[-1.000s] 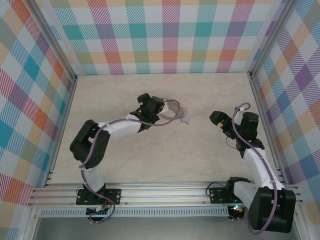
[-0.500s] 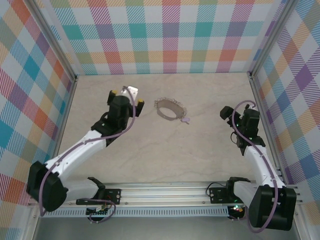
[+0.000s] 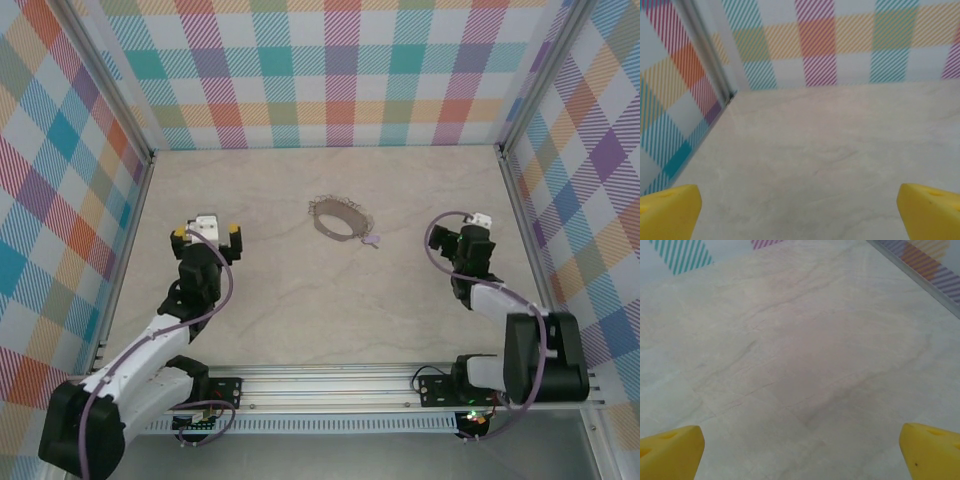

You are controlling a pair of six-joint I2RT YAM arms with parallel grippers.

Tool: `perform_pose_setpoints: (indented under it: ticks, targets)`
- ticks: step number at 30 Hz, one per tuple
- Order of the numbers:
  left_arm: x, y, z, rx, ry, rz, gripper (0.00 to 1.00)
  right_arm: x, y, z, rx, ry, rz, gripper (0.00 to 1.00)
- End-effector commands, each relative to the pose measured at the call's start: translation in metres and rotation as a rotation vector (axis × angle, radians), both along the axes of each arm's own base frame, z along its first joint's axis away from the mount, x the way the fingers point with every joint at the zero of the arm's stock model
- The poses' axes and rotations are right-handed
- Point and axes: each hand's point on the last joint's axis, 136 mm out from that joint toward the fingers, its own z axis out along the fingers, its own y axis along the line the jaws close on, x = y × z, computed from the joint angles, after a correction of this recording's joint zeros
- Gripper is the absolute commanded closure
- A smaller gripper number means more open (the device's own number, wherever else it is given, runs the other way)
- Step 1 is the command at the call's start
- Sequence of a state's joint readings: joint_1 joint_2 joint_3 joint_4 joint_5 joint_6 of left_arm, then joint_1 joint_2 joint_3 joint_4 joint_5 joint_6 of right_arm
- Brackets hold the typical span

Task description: Put the keys on the keyring

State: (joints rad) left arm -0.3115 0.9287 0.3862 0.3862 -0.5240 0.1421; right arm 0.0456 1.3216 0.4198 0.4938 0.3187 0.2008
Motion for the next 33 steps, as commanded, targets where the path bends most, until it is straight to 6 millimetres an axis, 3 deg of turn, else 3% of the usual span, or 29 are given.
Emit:
perform_pose_setpoints:
  ticks: [1, 6, 10, 12, 16, 33]
  targets:
    - [0.014, 0.011, -0.016, -0.087, -0.044, 0.024, 0.00, 0.015, 0.008, 0.016, -0.126, -0.145, 0.058, 0.00]
    - [0.043, 0.012, -0.065, -0.113, 0.048, 0.010, 0.00, 0.021, 0.037, 0.005, -0.128, -0.147, 0.232, 0.00]
    - [0.047, 0.010, -0.095, -0.116, 0.065, -0.011, 0.00, 0.023, 0.046, -0.006, -0.111, -0.138, 0.300, 0.00]
    - [0.053, 0.008, -0.106, -0.113, 0.088, -0.017, 0.00, 0.029, 0.039, -0.007, -0.082, -0.130, 0.277, 0.00]
    - [0.065, 0.018, -0.115, -0.185, 0.148, -0.012, 0.00, 0.029, 0.030, -0.008, -0.051, -0.111, 0.250, 0.00]
    - [0.066, 0.020, -0.117, -0.200, 0.165, -0.019, 0.00, 0.028, 0.033, -0.008, -0.054, -0.113, 0.267, 0.00]
